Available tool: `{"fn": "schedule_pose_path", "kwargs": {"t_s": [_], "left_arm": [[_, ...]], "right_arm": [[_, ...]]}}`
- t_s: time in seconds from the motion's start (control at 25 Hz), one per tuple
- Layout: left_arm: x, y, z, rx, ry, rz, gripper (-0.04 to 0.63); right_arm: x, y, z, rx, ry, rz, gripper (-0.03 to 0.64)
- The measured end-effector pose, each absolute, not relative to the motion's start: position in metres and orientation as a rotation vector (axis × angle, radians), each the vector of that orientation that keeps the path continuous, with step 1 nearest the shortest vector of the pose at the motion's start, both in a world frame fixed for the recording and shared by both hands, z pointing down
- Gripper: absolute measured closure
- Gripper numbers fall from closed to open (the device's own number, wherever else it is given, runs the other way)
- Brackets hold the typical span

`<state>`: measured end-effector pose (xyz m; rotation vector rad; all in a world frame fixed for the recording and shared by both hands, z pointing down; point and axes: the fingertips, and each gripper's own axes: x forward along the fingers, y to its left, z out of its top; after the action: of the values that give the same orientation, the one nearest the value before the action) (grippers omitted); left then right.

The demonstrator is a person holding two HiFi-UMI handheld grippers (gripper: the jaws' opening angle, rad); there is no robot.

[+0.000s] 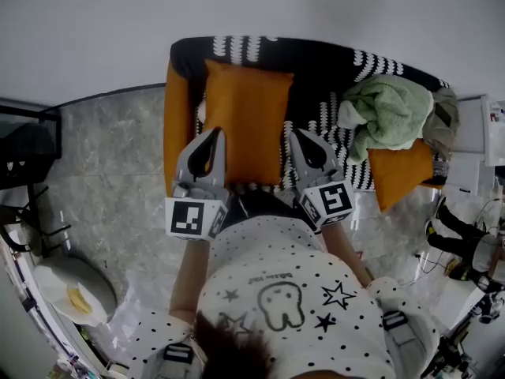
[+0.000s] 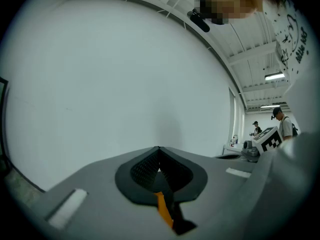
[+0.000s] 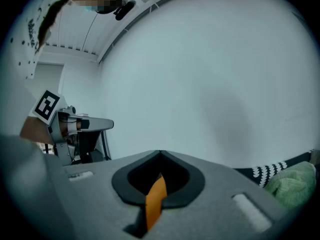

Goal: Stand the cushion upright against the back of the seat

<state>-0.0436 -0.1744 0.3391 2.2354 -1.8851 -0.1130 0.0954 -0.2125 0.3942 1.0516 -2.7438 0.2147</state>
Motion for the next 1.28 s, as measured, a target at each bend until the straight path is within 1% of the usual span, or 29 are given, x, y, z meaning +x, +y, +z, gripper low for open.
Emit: {"fn": "schedule_pose_path", "kwargs": {"t_s": [0.44,0.8,1.08,1.28], "left_arm": [[-0.044,-0.178,0.331,2.307,-1.834,-0.107,0.6],[-0.057,-0.171,0.329,2.361,-1.761,-0.138,0.6],[-0.061,-0.165,0.333,2.345,-1.756,-0.144,0.6],[-0.074,-0.173,0.335,2.33,-1.78,-0.12,0.6]], "right_arm": [[0.088,-0.219,0.385,1.157,-2.75,0.227,0.621],[0.077,-0.207,0.372,1.252,-2.721,0.159,0.621],[0.065,-0.204,0.372,1.239,-2.711,0.111,0.621],[0.041,-0.207,0.38,1.164,-2.723,0.105,0.621]]}}
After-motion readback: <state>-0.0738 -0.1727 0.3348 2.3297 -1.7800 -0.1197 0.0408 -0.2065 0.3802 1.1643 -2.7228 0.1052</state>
